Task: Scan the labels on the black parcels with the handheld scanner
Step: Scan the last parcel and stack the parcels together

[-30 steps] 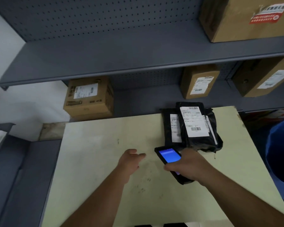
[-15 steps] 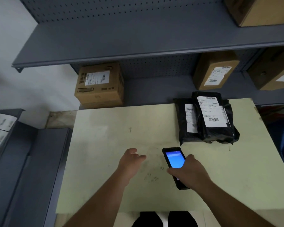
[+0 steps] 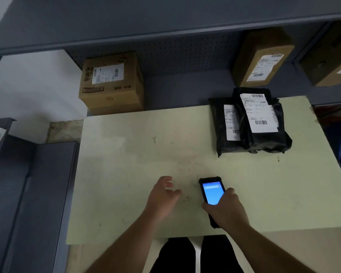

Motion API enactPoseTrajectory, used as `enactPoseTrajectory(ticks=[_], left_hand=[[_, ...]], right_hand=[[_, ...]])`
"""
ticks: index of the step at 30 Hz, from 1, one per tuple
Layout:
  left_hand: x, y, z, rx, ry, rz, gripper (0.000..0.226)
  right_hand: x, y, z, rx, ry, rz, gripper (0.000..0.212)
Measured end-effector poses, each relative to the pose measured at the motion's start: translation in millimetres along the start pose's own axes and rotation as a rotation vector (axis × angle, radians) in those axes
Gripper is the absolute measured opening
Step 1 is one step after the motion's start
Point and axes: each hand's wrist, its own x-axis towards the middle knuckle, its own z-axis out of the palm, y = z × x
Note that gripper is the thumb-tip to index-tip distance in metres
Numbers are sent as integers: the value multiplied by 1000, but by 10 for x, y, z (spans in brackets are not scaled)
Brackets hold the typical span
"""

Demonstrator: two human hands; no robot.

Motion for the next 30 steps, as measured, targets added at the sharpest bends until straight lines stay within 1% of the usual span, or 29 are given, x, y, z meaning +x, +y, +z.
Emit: enactPoseTrajectory(ticks=[8,12,13,20,24,30], left_hand=[[-7,-142,141,-41,7,-12,37],[-14,-202,170,-51,5,-20,39],[-15,-209,175,-57,5,-20,39],[-16,-195,191,-78,2,-18,41],[6,-198,184,-76,-6,-14,43],[24,-216,159,-74,-1,-24,41]], right_hand=[[43,-22,170,-4,30,12,65],[57,-25,221,-179,92,-3,69],[67,-21,234,-190,96,-8,70],[114,-20,344,-138,101,7,86],[138,-60,380,-176,116,20,87],[175,-41,421,-210,123,31,87]])
